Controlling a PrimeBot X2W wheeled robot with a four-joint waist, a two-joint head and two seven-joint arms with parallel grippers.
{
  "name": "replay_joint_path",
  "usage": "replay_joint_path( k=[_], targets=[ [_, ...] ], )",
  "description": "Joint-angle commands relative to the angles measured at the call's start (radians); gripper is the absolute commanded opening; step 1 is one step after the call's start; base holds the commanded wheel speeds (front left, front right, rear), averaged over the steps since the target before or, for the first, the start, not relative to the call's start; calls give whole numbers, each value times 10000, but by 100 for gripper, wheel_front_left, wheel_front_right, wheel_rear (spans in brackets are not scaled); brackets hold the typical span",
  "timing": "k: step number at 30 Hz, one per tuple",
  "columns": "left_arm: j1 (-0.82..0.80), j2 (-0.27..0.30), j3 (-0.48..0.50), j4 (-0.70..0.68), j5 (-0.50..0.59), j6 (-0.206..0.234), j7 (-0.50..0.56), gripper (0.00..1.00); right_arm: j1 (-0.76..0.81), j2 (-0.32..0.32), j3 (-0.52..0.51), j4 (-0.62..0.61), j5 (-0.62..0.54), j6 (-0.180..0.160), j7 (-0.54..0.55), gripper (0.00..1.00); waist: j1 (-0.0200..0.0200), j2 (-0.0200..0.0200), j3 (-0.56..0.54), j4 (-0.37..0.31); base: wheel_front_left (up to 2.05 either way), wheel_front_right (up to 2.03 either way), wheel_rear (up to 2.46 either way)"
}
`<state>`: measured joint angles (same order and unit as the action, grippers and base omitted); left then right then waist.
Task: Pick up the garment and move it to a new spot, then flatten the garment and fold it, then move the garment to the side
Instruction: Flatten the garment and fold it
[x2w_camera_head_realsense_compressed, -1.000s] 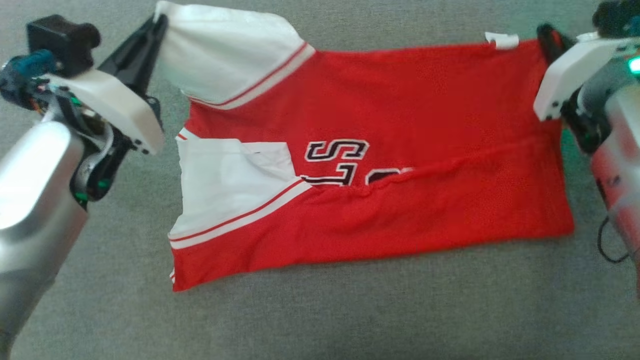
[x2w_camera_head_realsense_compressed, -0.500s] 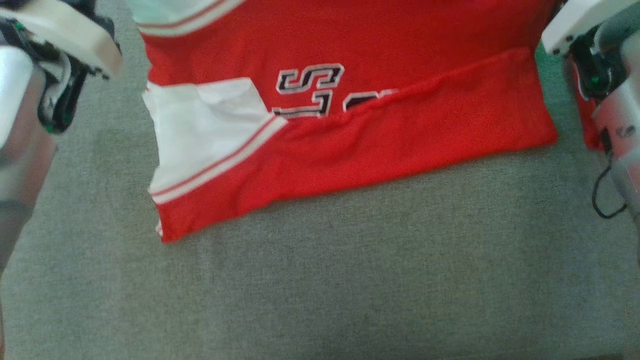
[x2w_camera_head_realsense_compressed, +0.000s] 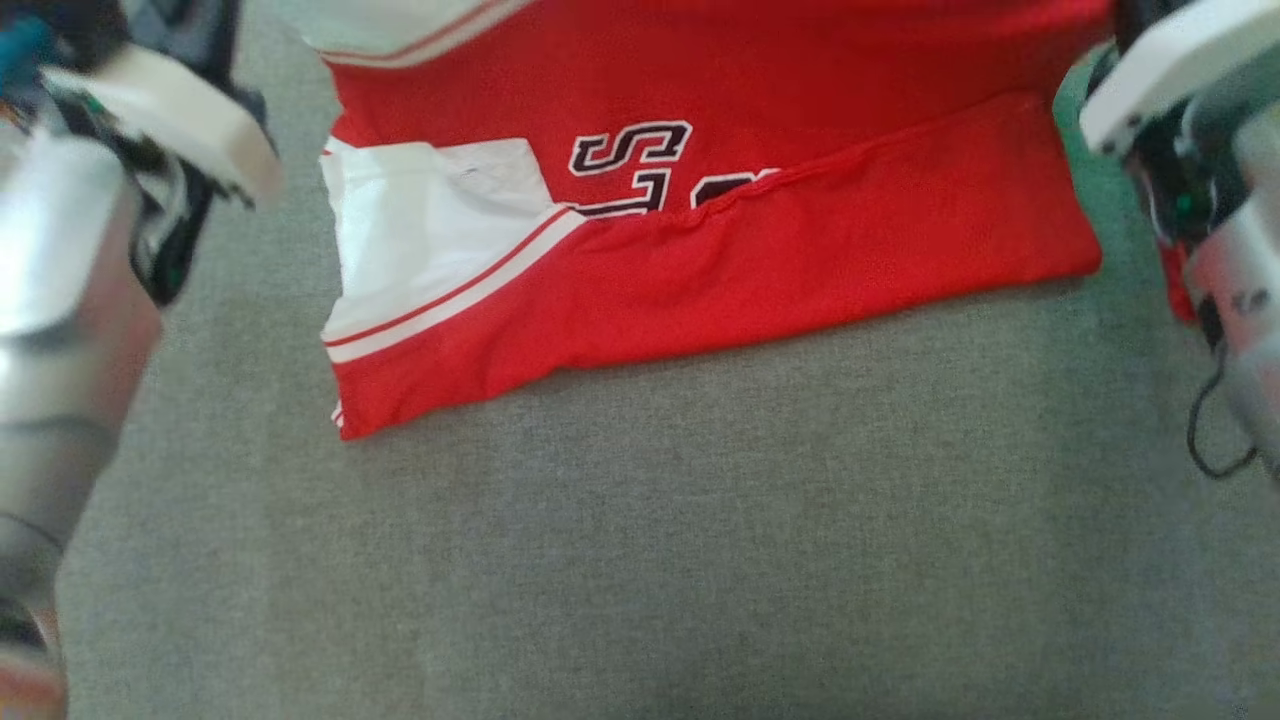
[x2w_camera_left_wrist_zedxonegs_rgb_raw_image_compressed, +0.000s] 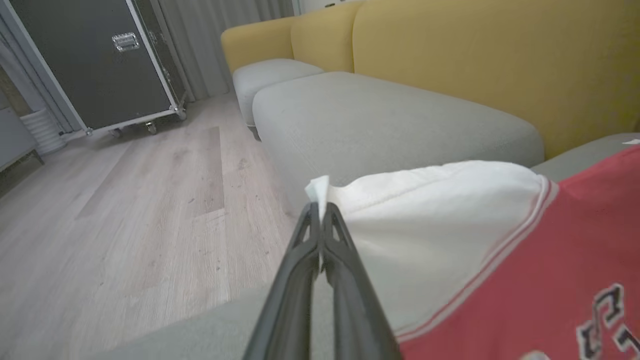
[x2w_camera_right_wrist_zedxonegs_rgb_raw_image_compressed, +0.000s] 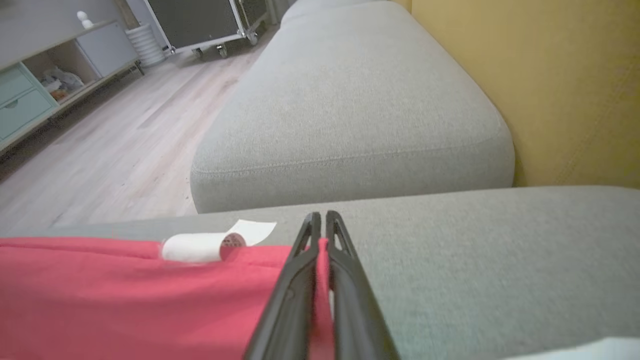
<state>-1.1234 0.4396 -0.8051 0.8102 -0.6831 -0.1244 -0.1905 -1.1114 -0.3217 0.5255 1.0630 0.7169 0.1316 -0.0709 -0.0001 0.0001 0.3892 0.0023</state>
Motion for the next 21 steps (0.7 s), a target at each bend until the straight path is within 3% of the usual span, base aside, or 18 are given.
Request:
replay_joint_path(
  k=[1,4,8,9,21],
  targets=[
    [122,535,64,-353,-222,-34,197,0,457,-219,267,-335,243,-9,123,0,1,-1,-267,124,0,0,0],
    [869,742,-230,-1192,-1028,-55,701,0,910,-493,643,-549,580,-9,414,0,1,-1,-534,165,0,0,0],
    [1689,1401,-807,-2382,-1542,-59,1247,0,1298,-804,1082,-729,815,-9,770,0,1,-1,-735,155,0,0,0],
    [2220,1837,-1111,-3168,-1903,-60,1626,0,1545,-1065,1475,-853,864,-9,1032,0,1,-1,-843,176,0,0,0],
    [3558,3538,-1750,-5563,-3050,-61,3648,0,2199,-2114,3298,-1735,1483,-9,2514,0,1,-1,-1256,105,0,0,0]
  ],
)
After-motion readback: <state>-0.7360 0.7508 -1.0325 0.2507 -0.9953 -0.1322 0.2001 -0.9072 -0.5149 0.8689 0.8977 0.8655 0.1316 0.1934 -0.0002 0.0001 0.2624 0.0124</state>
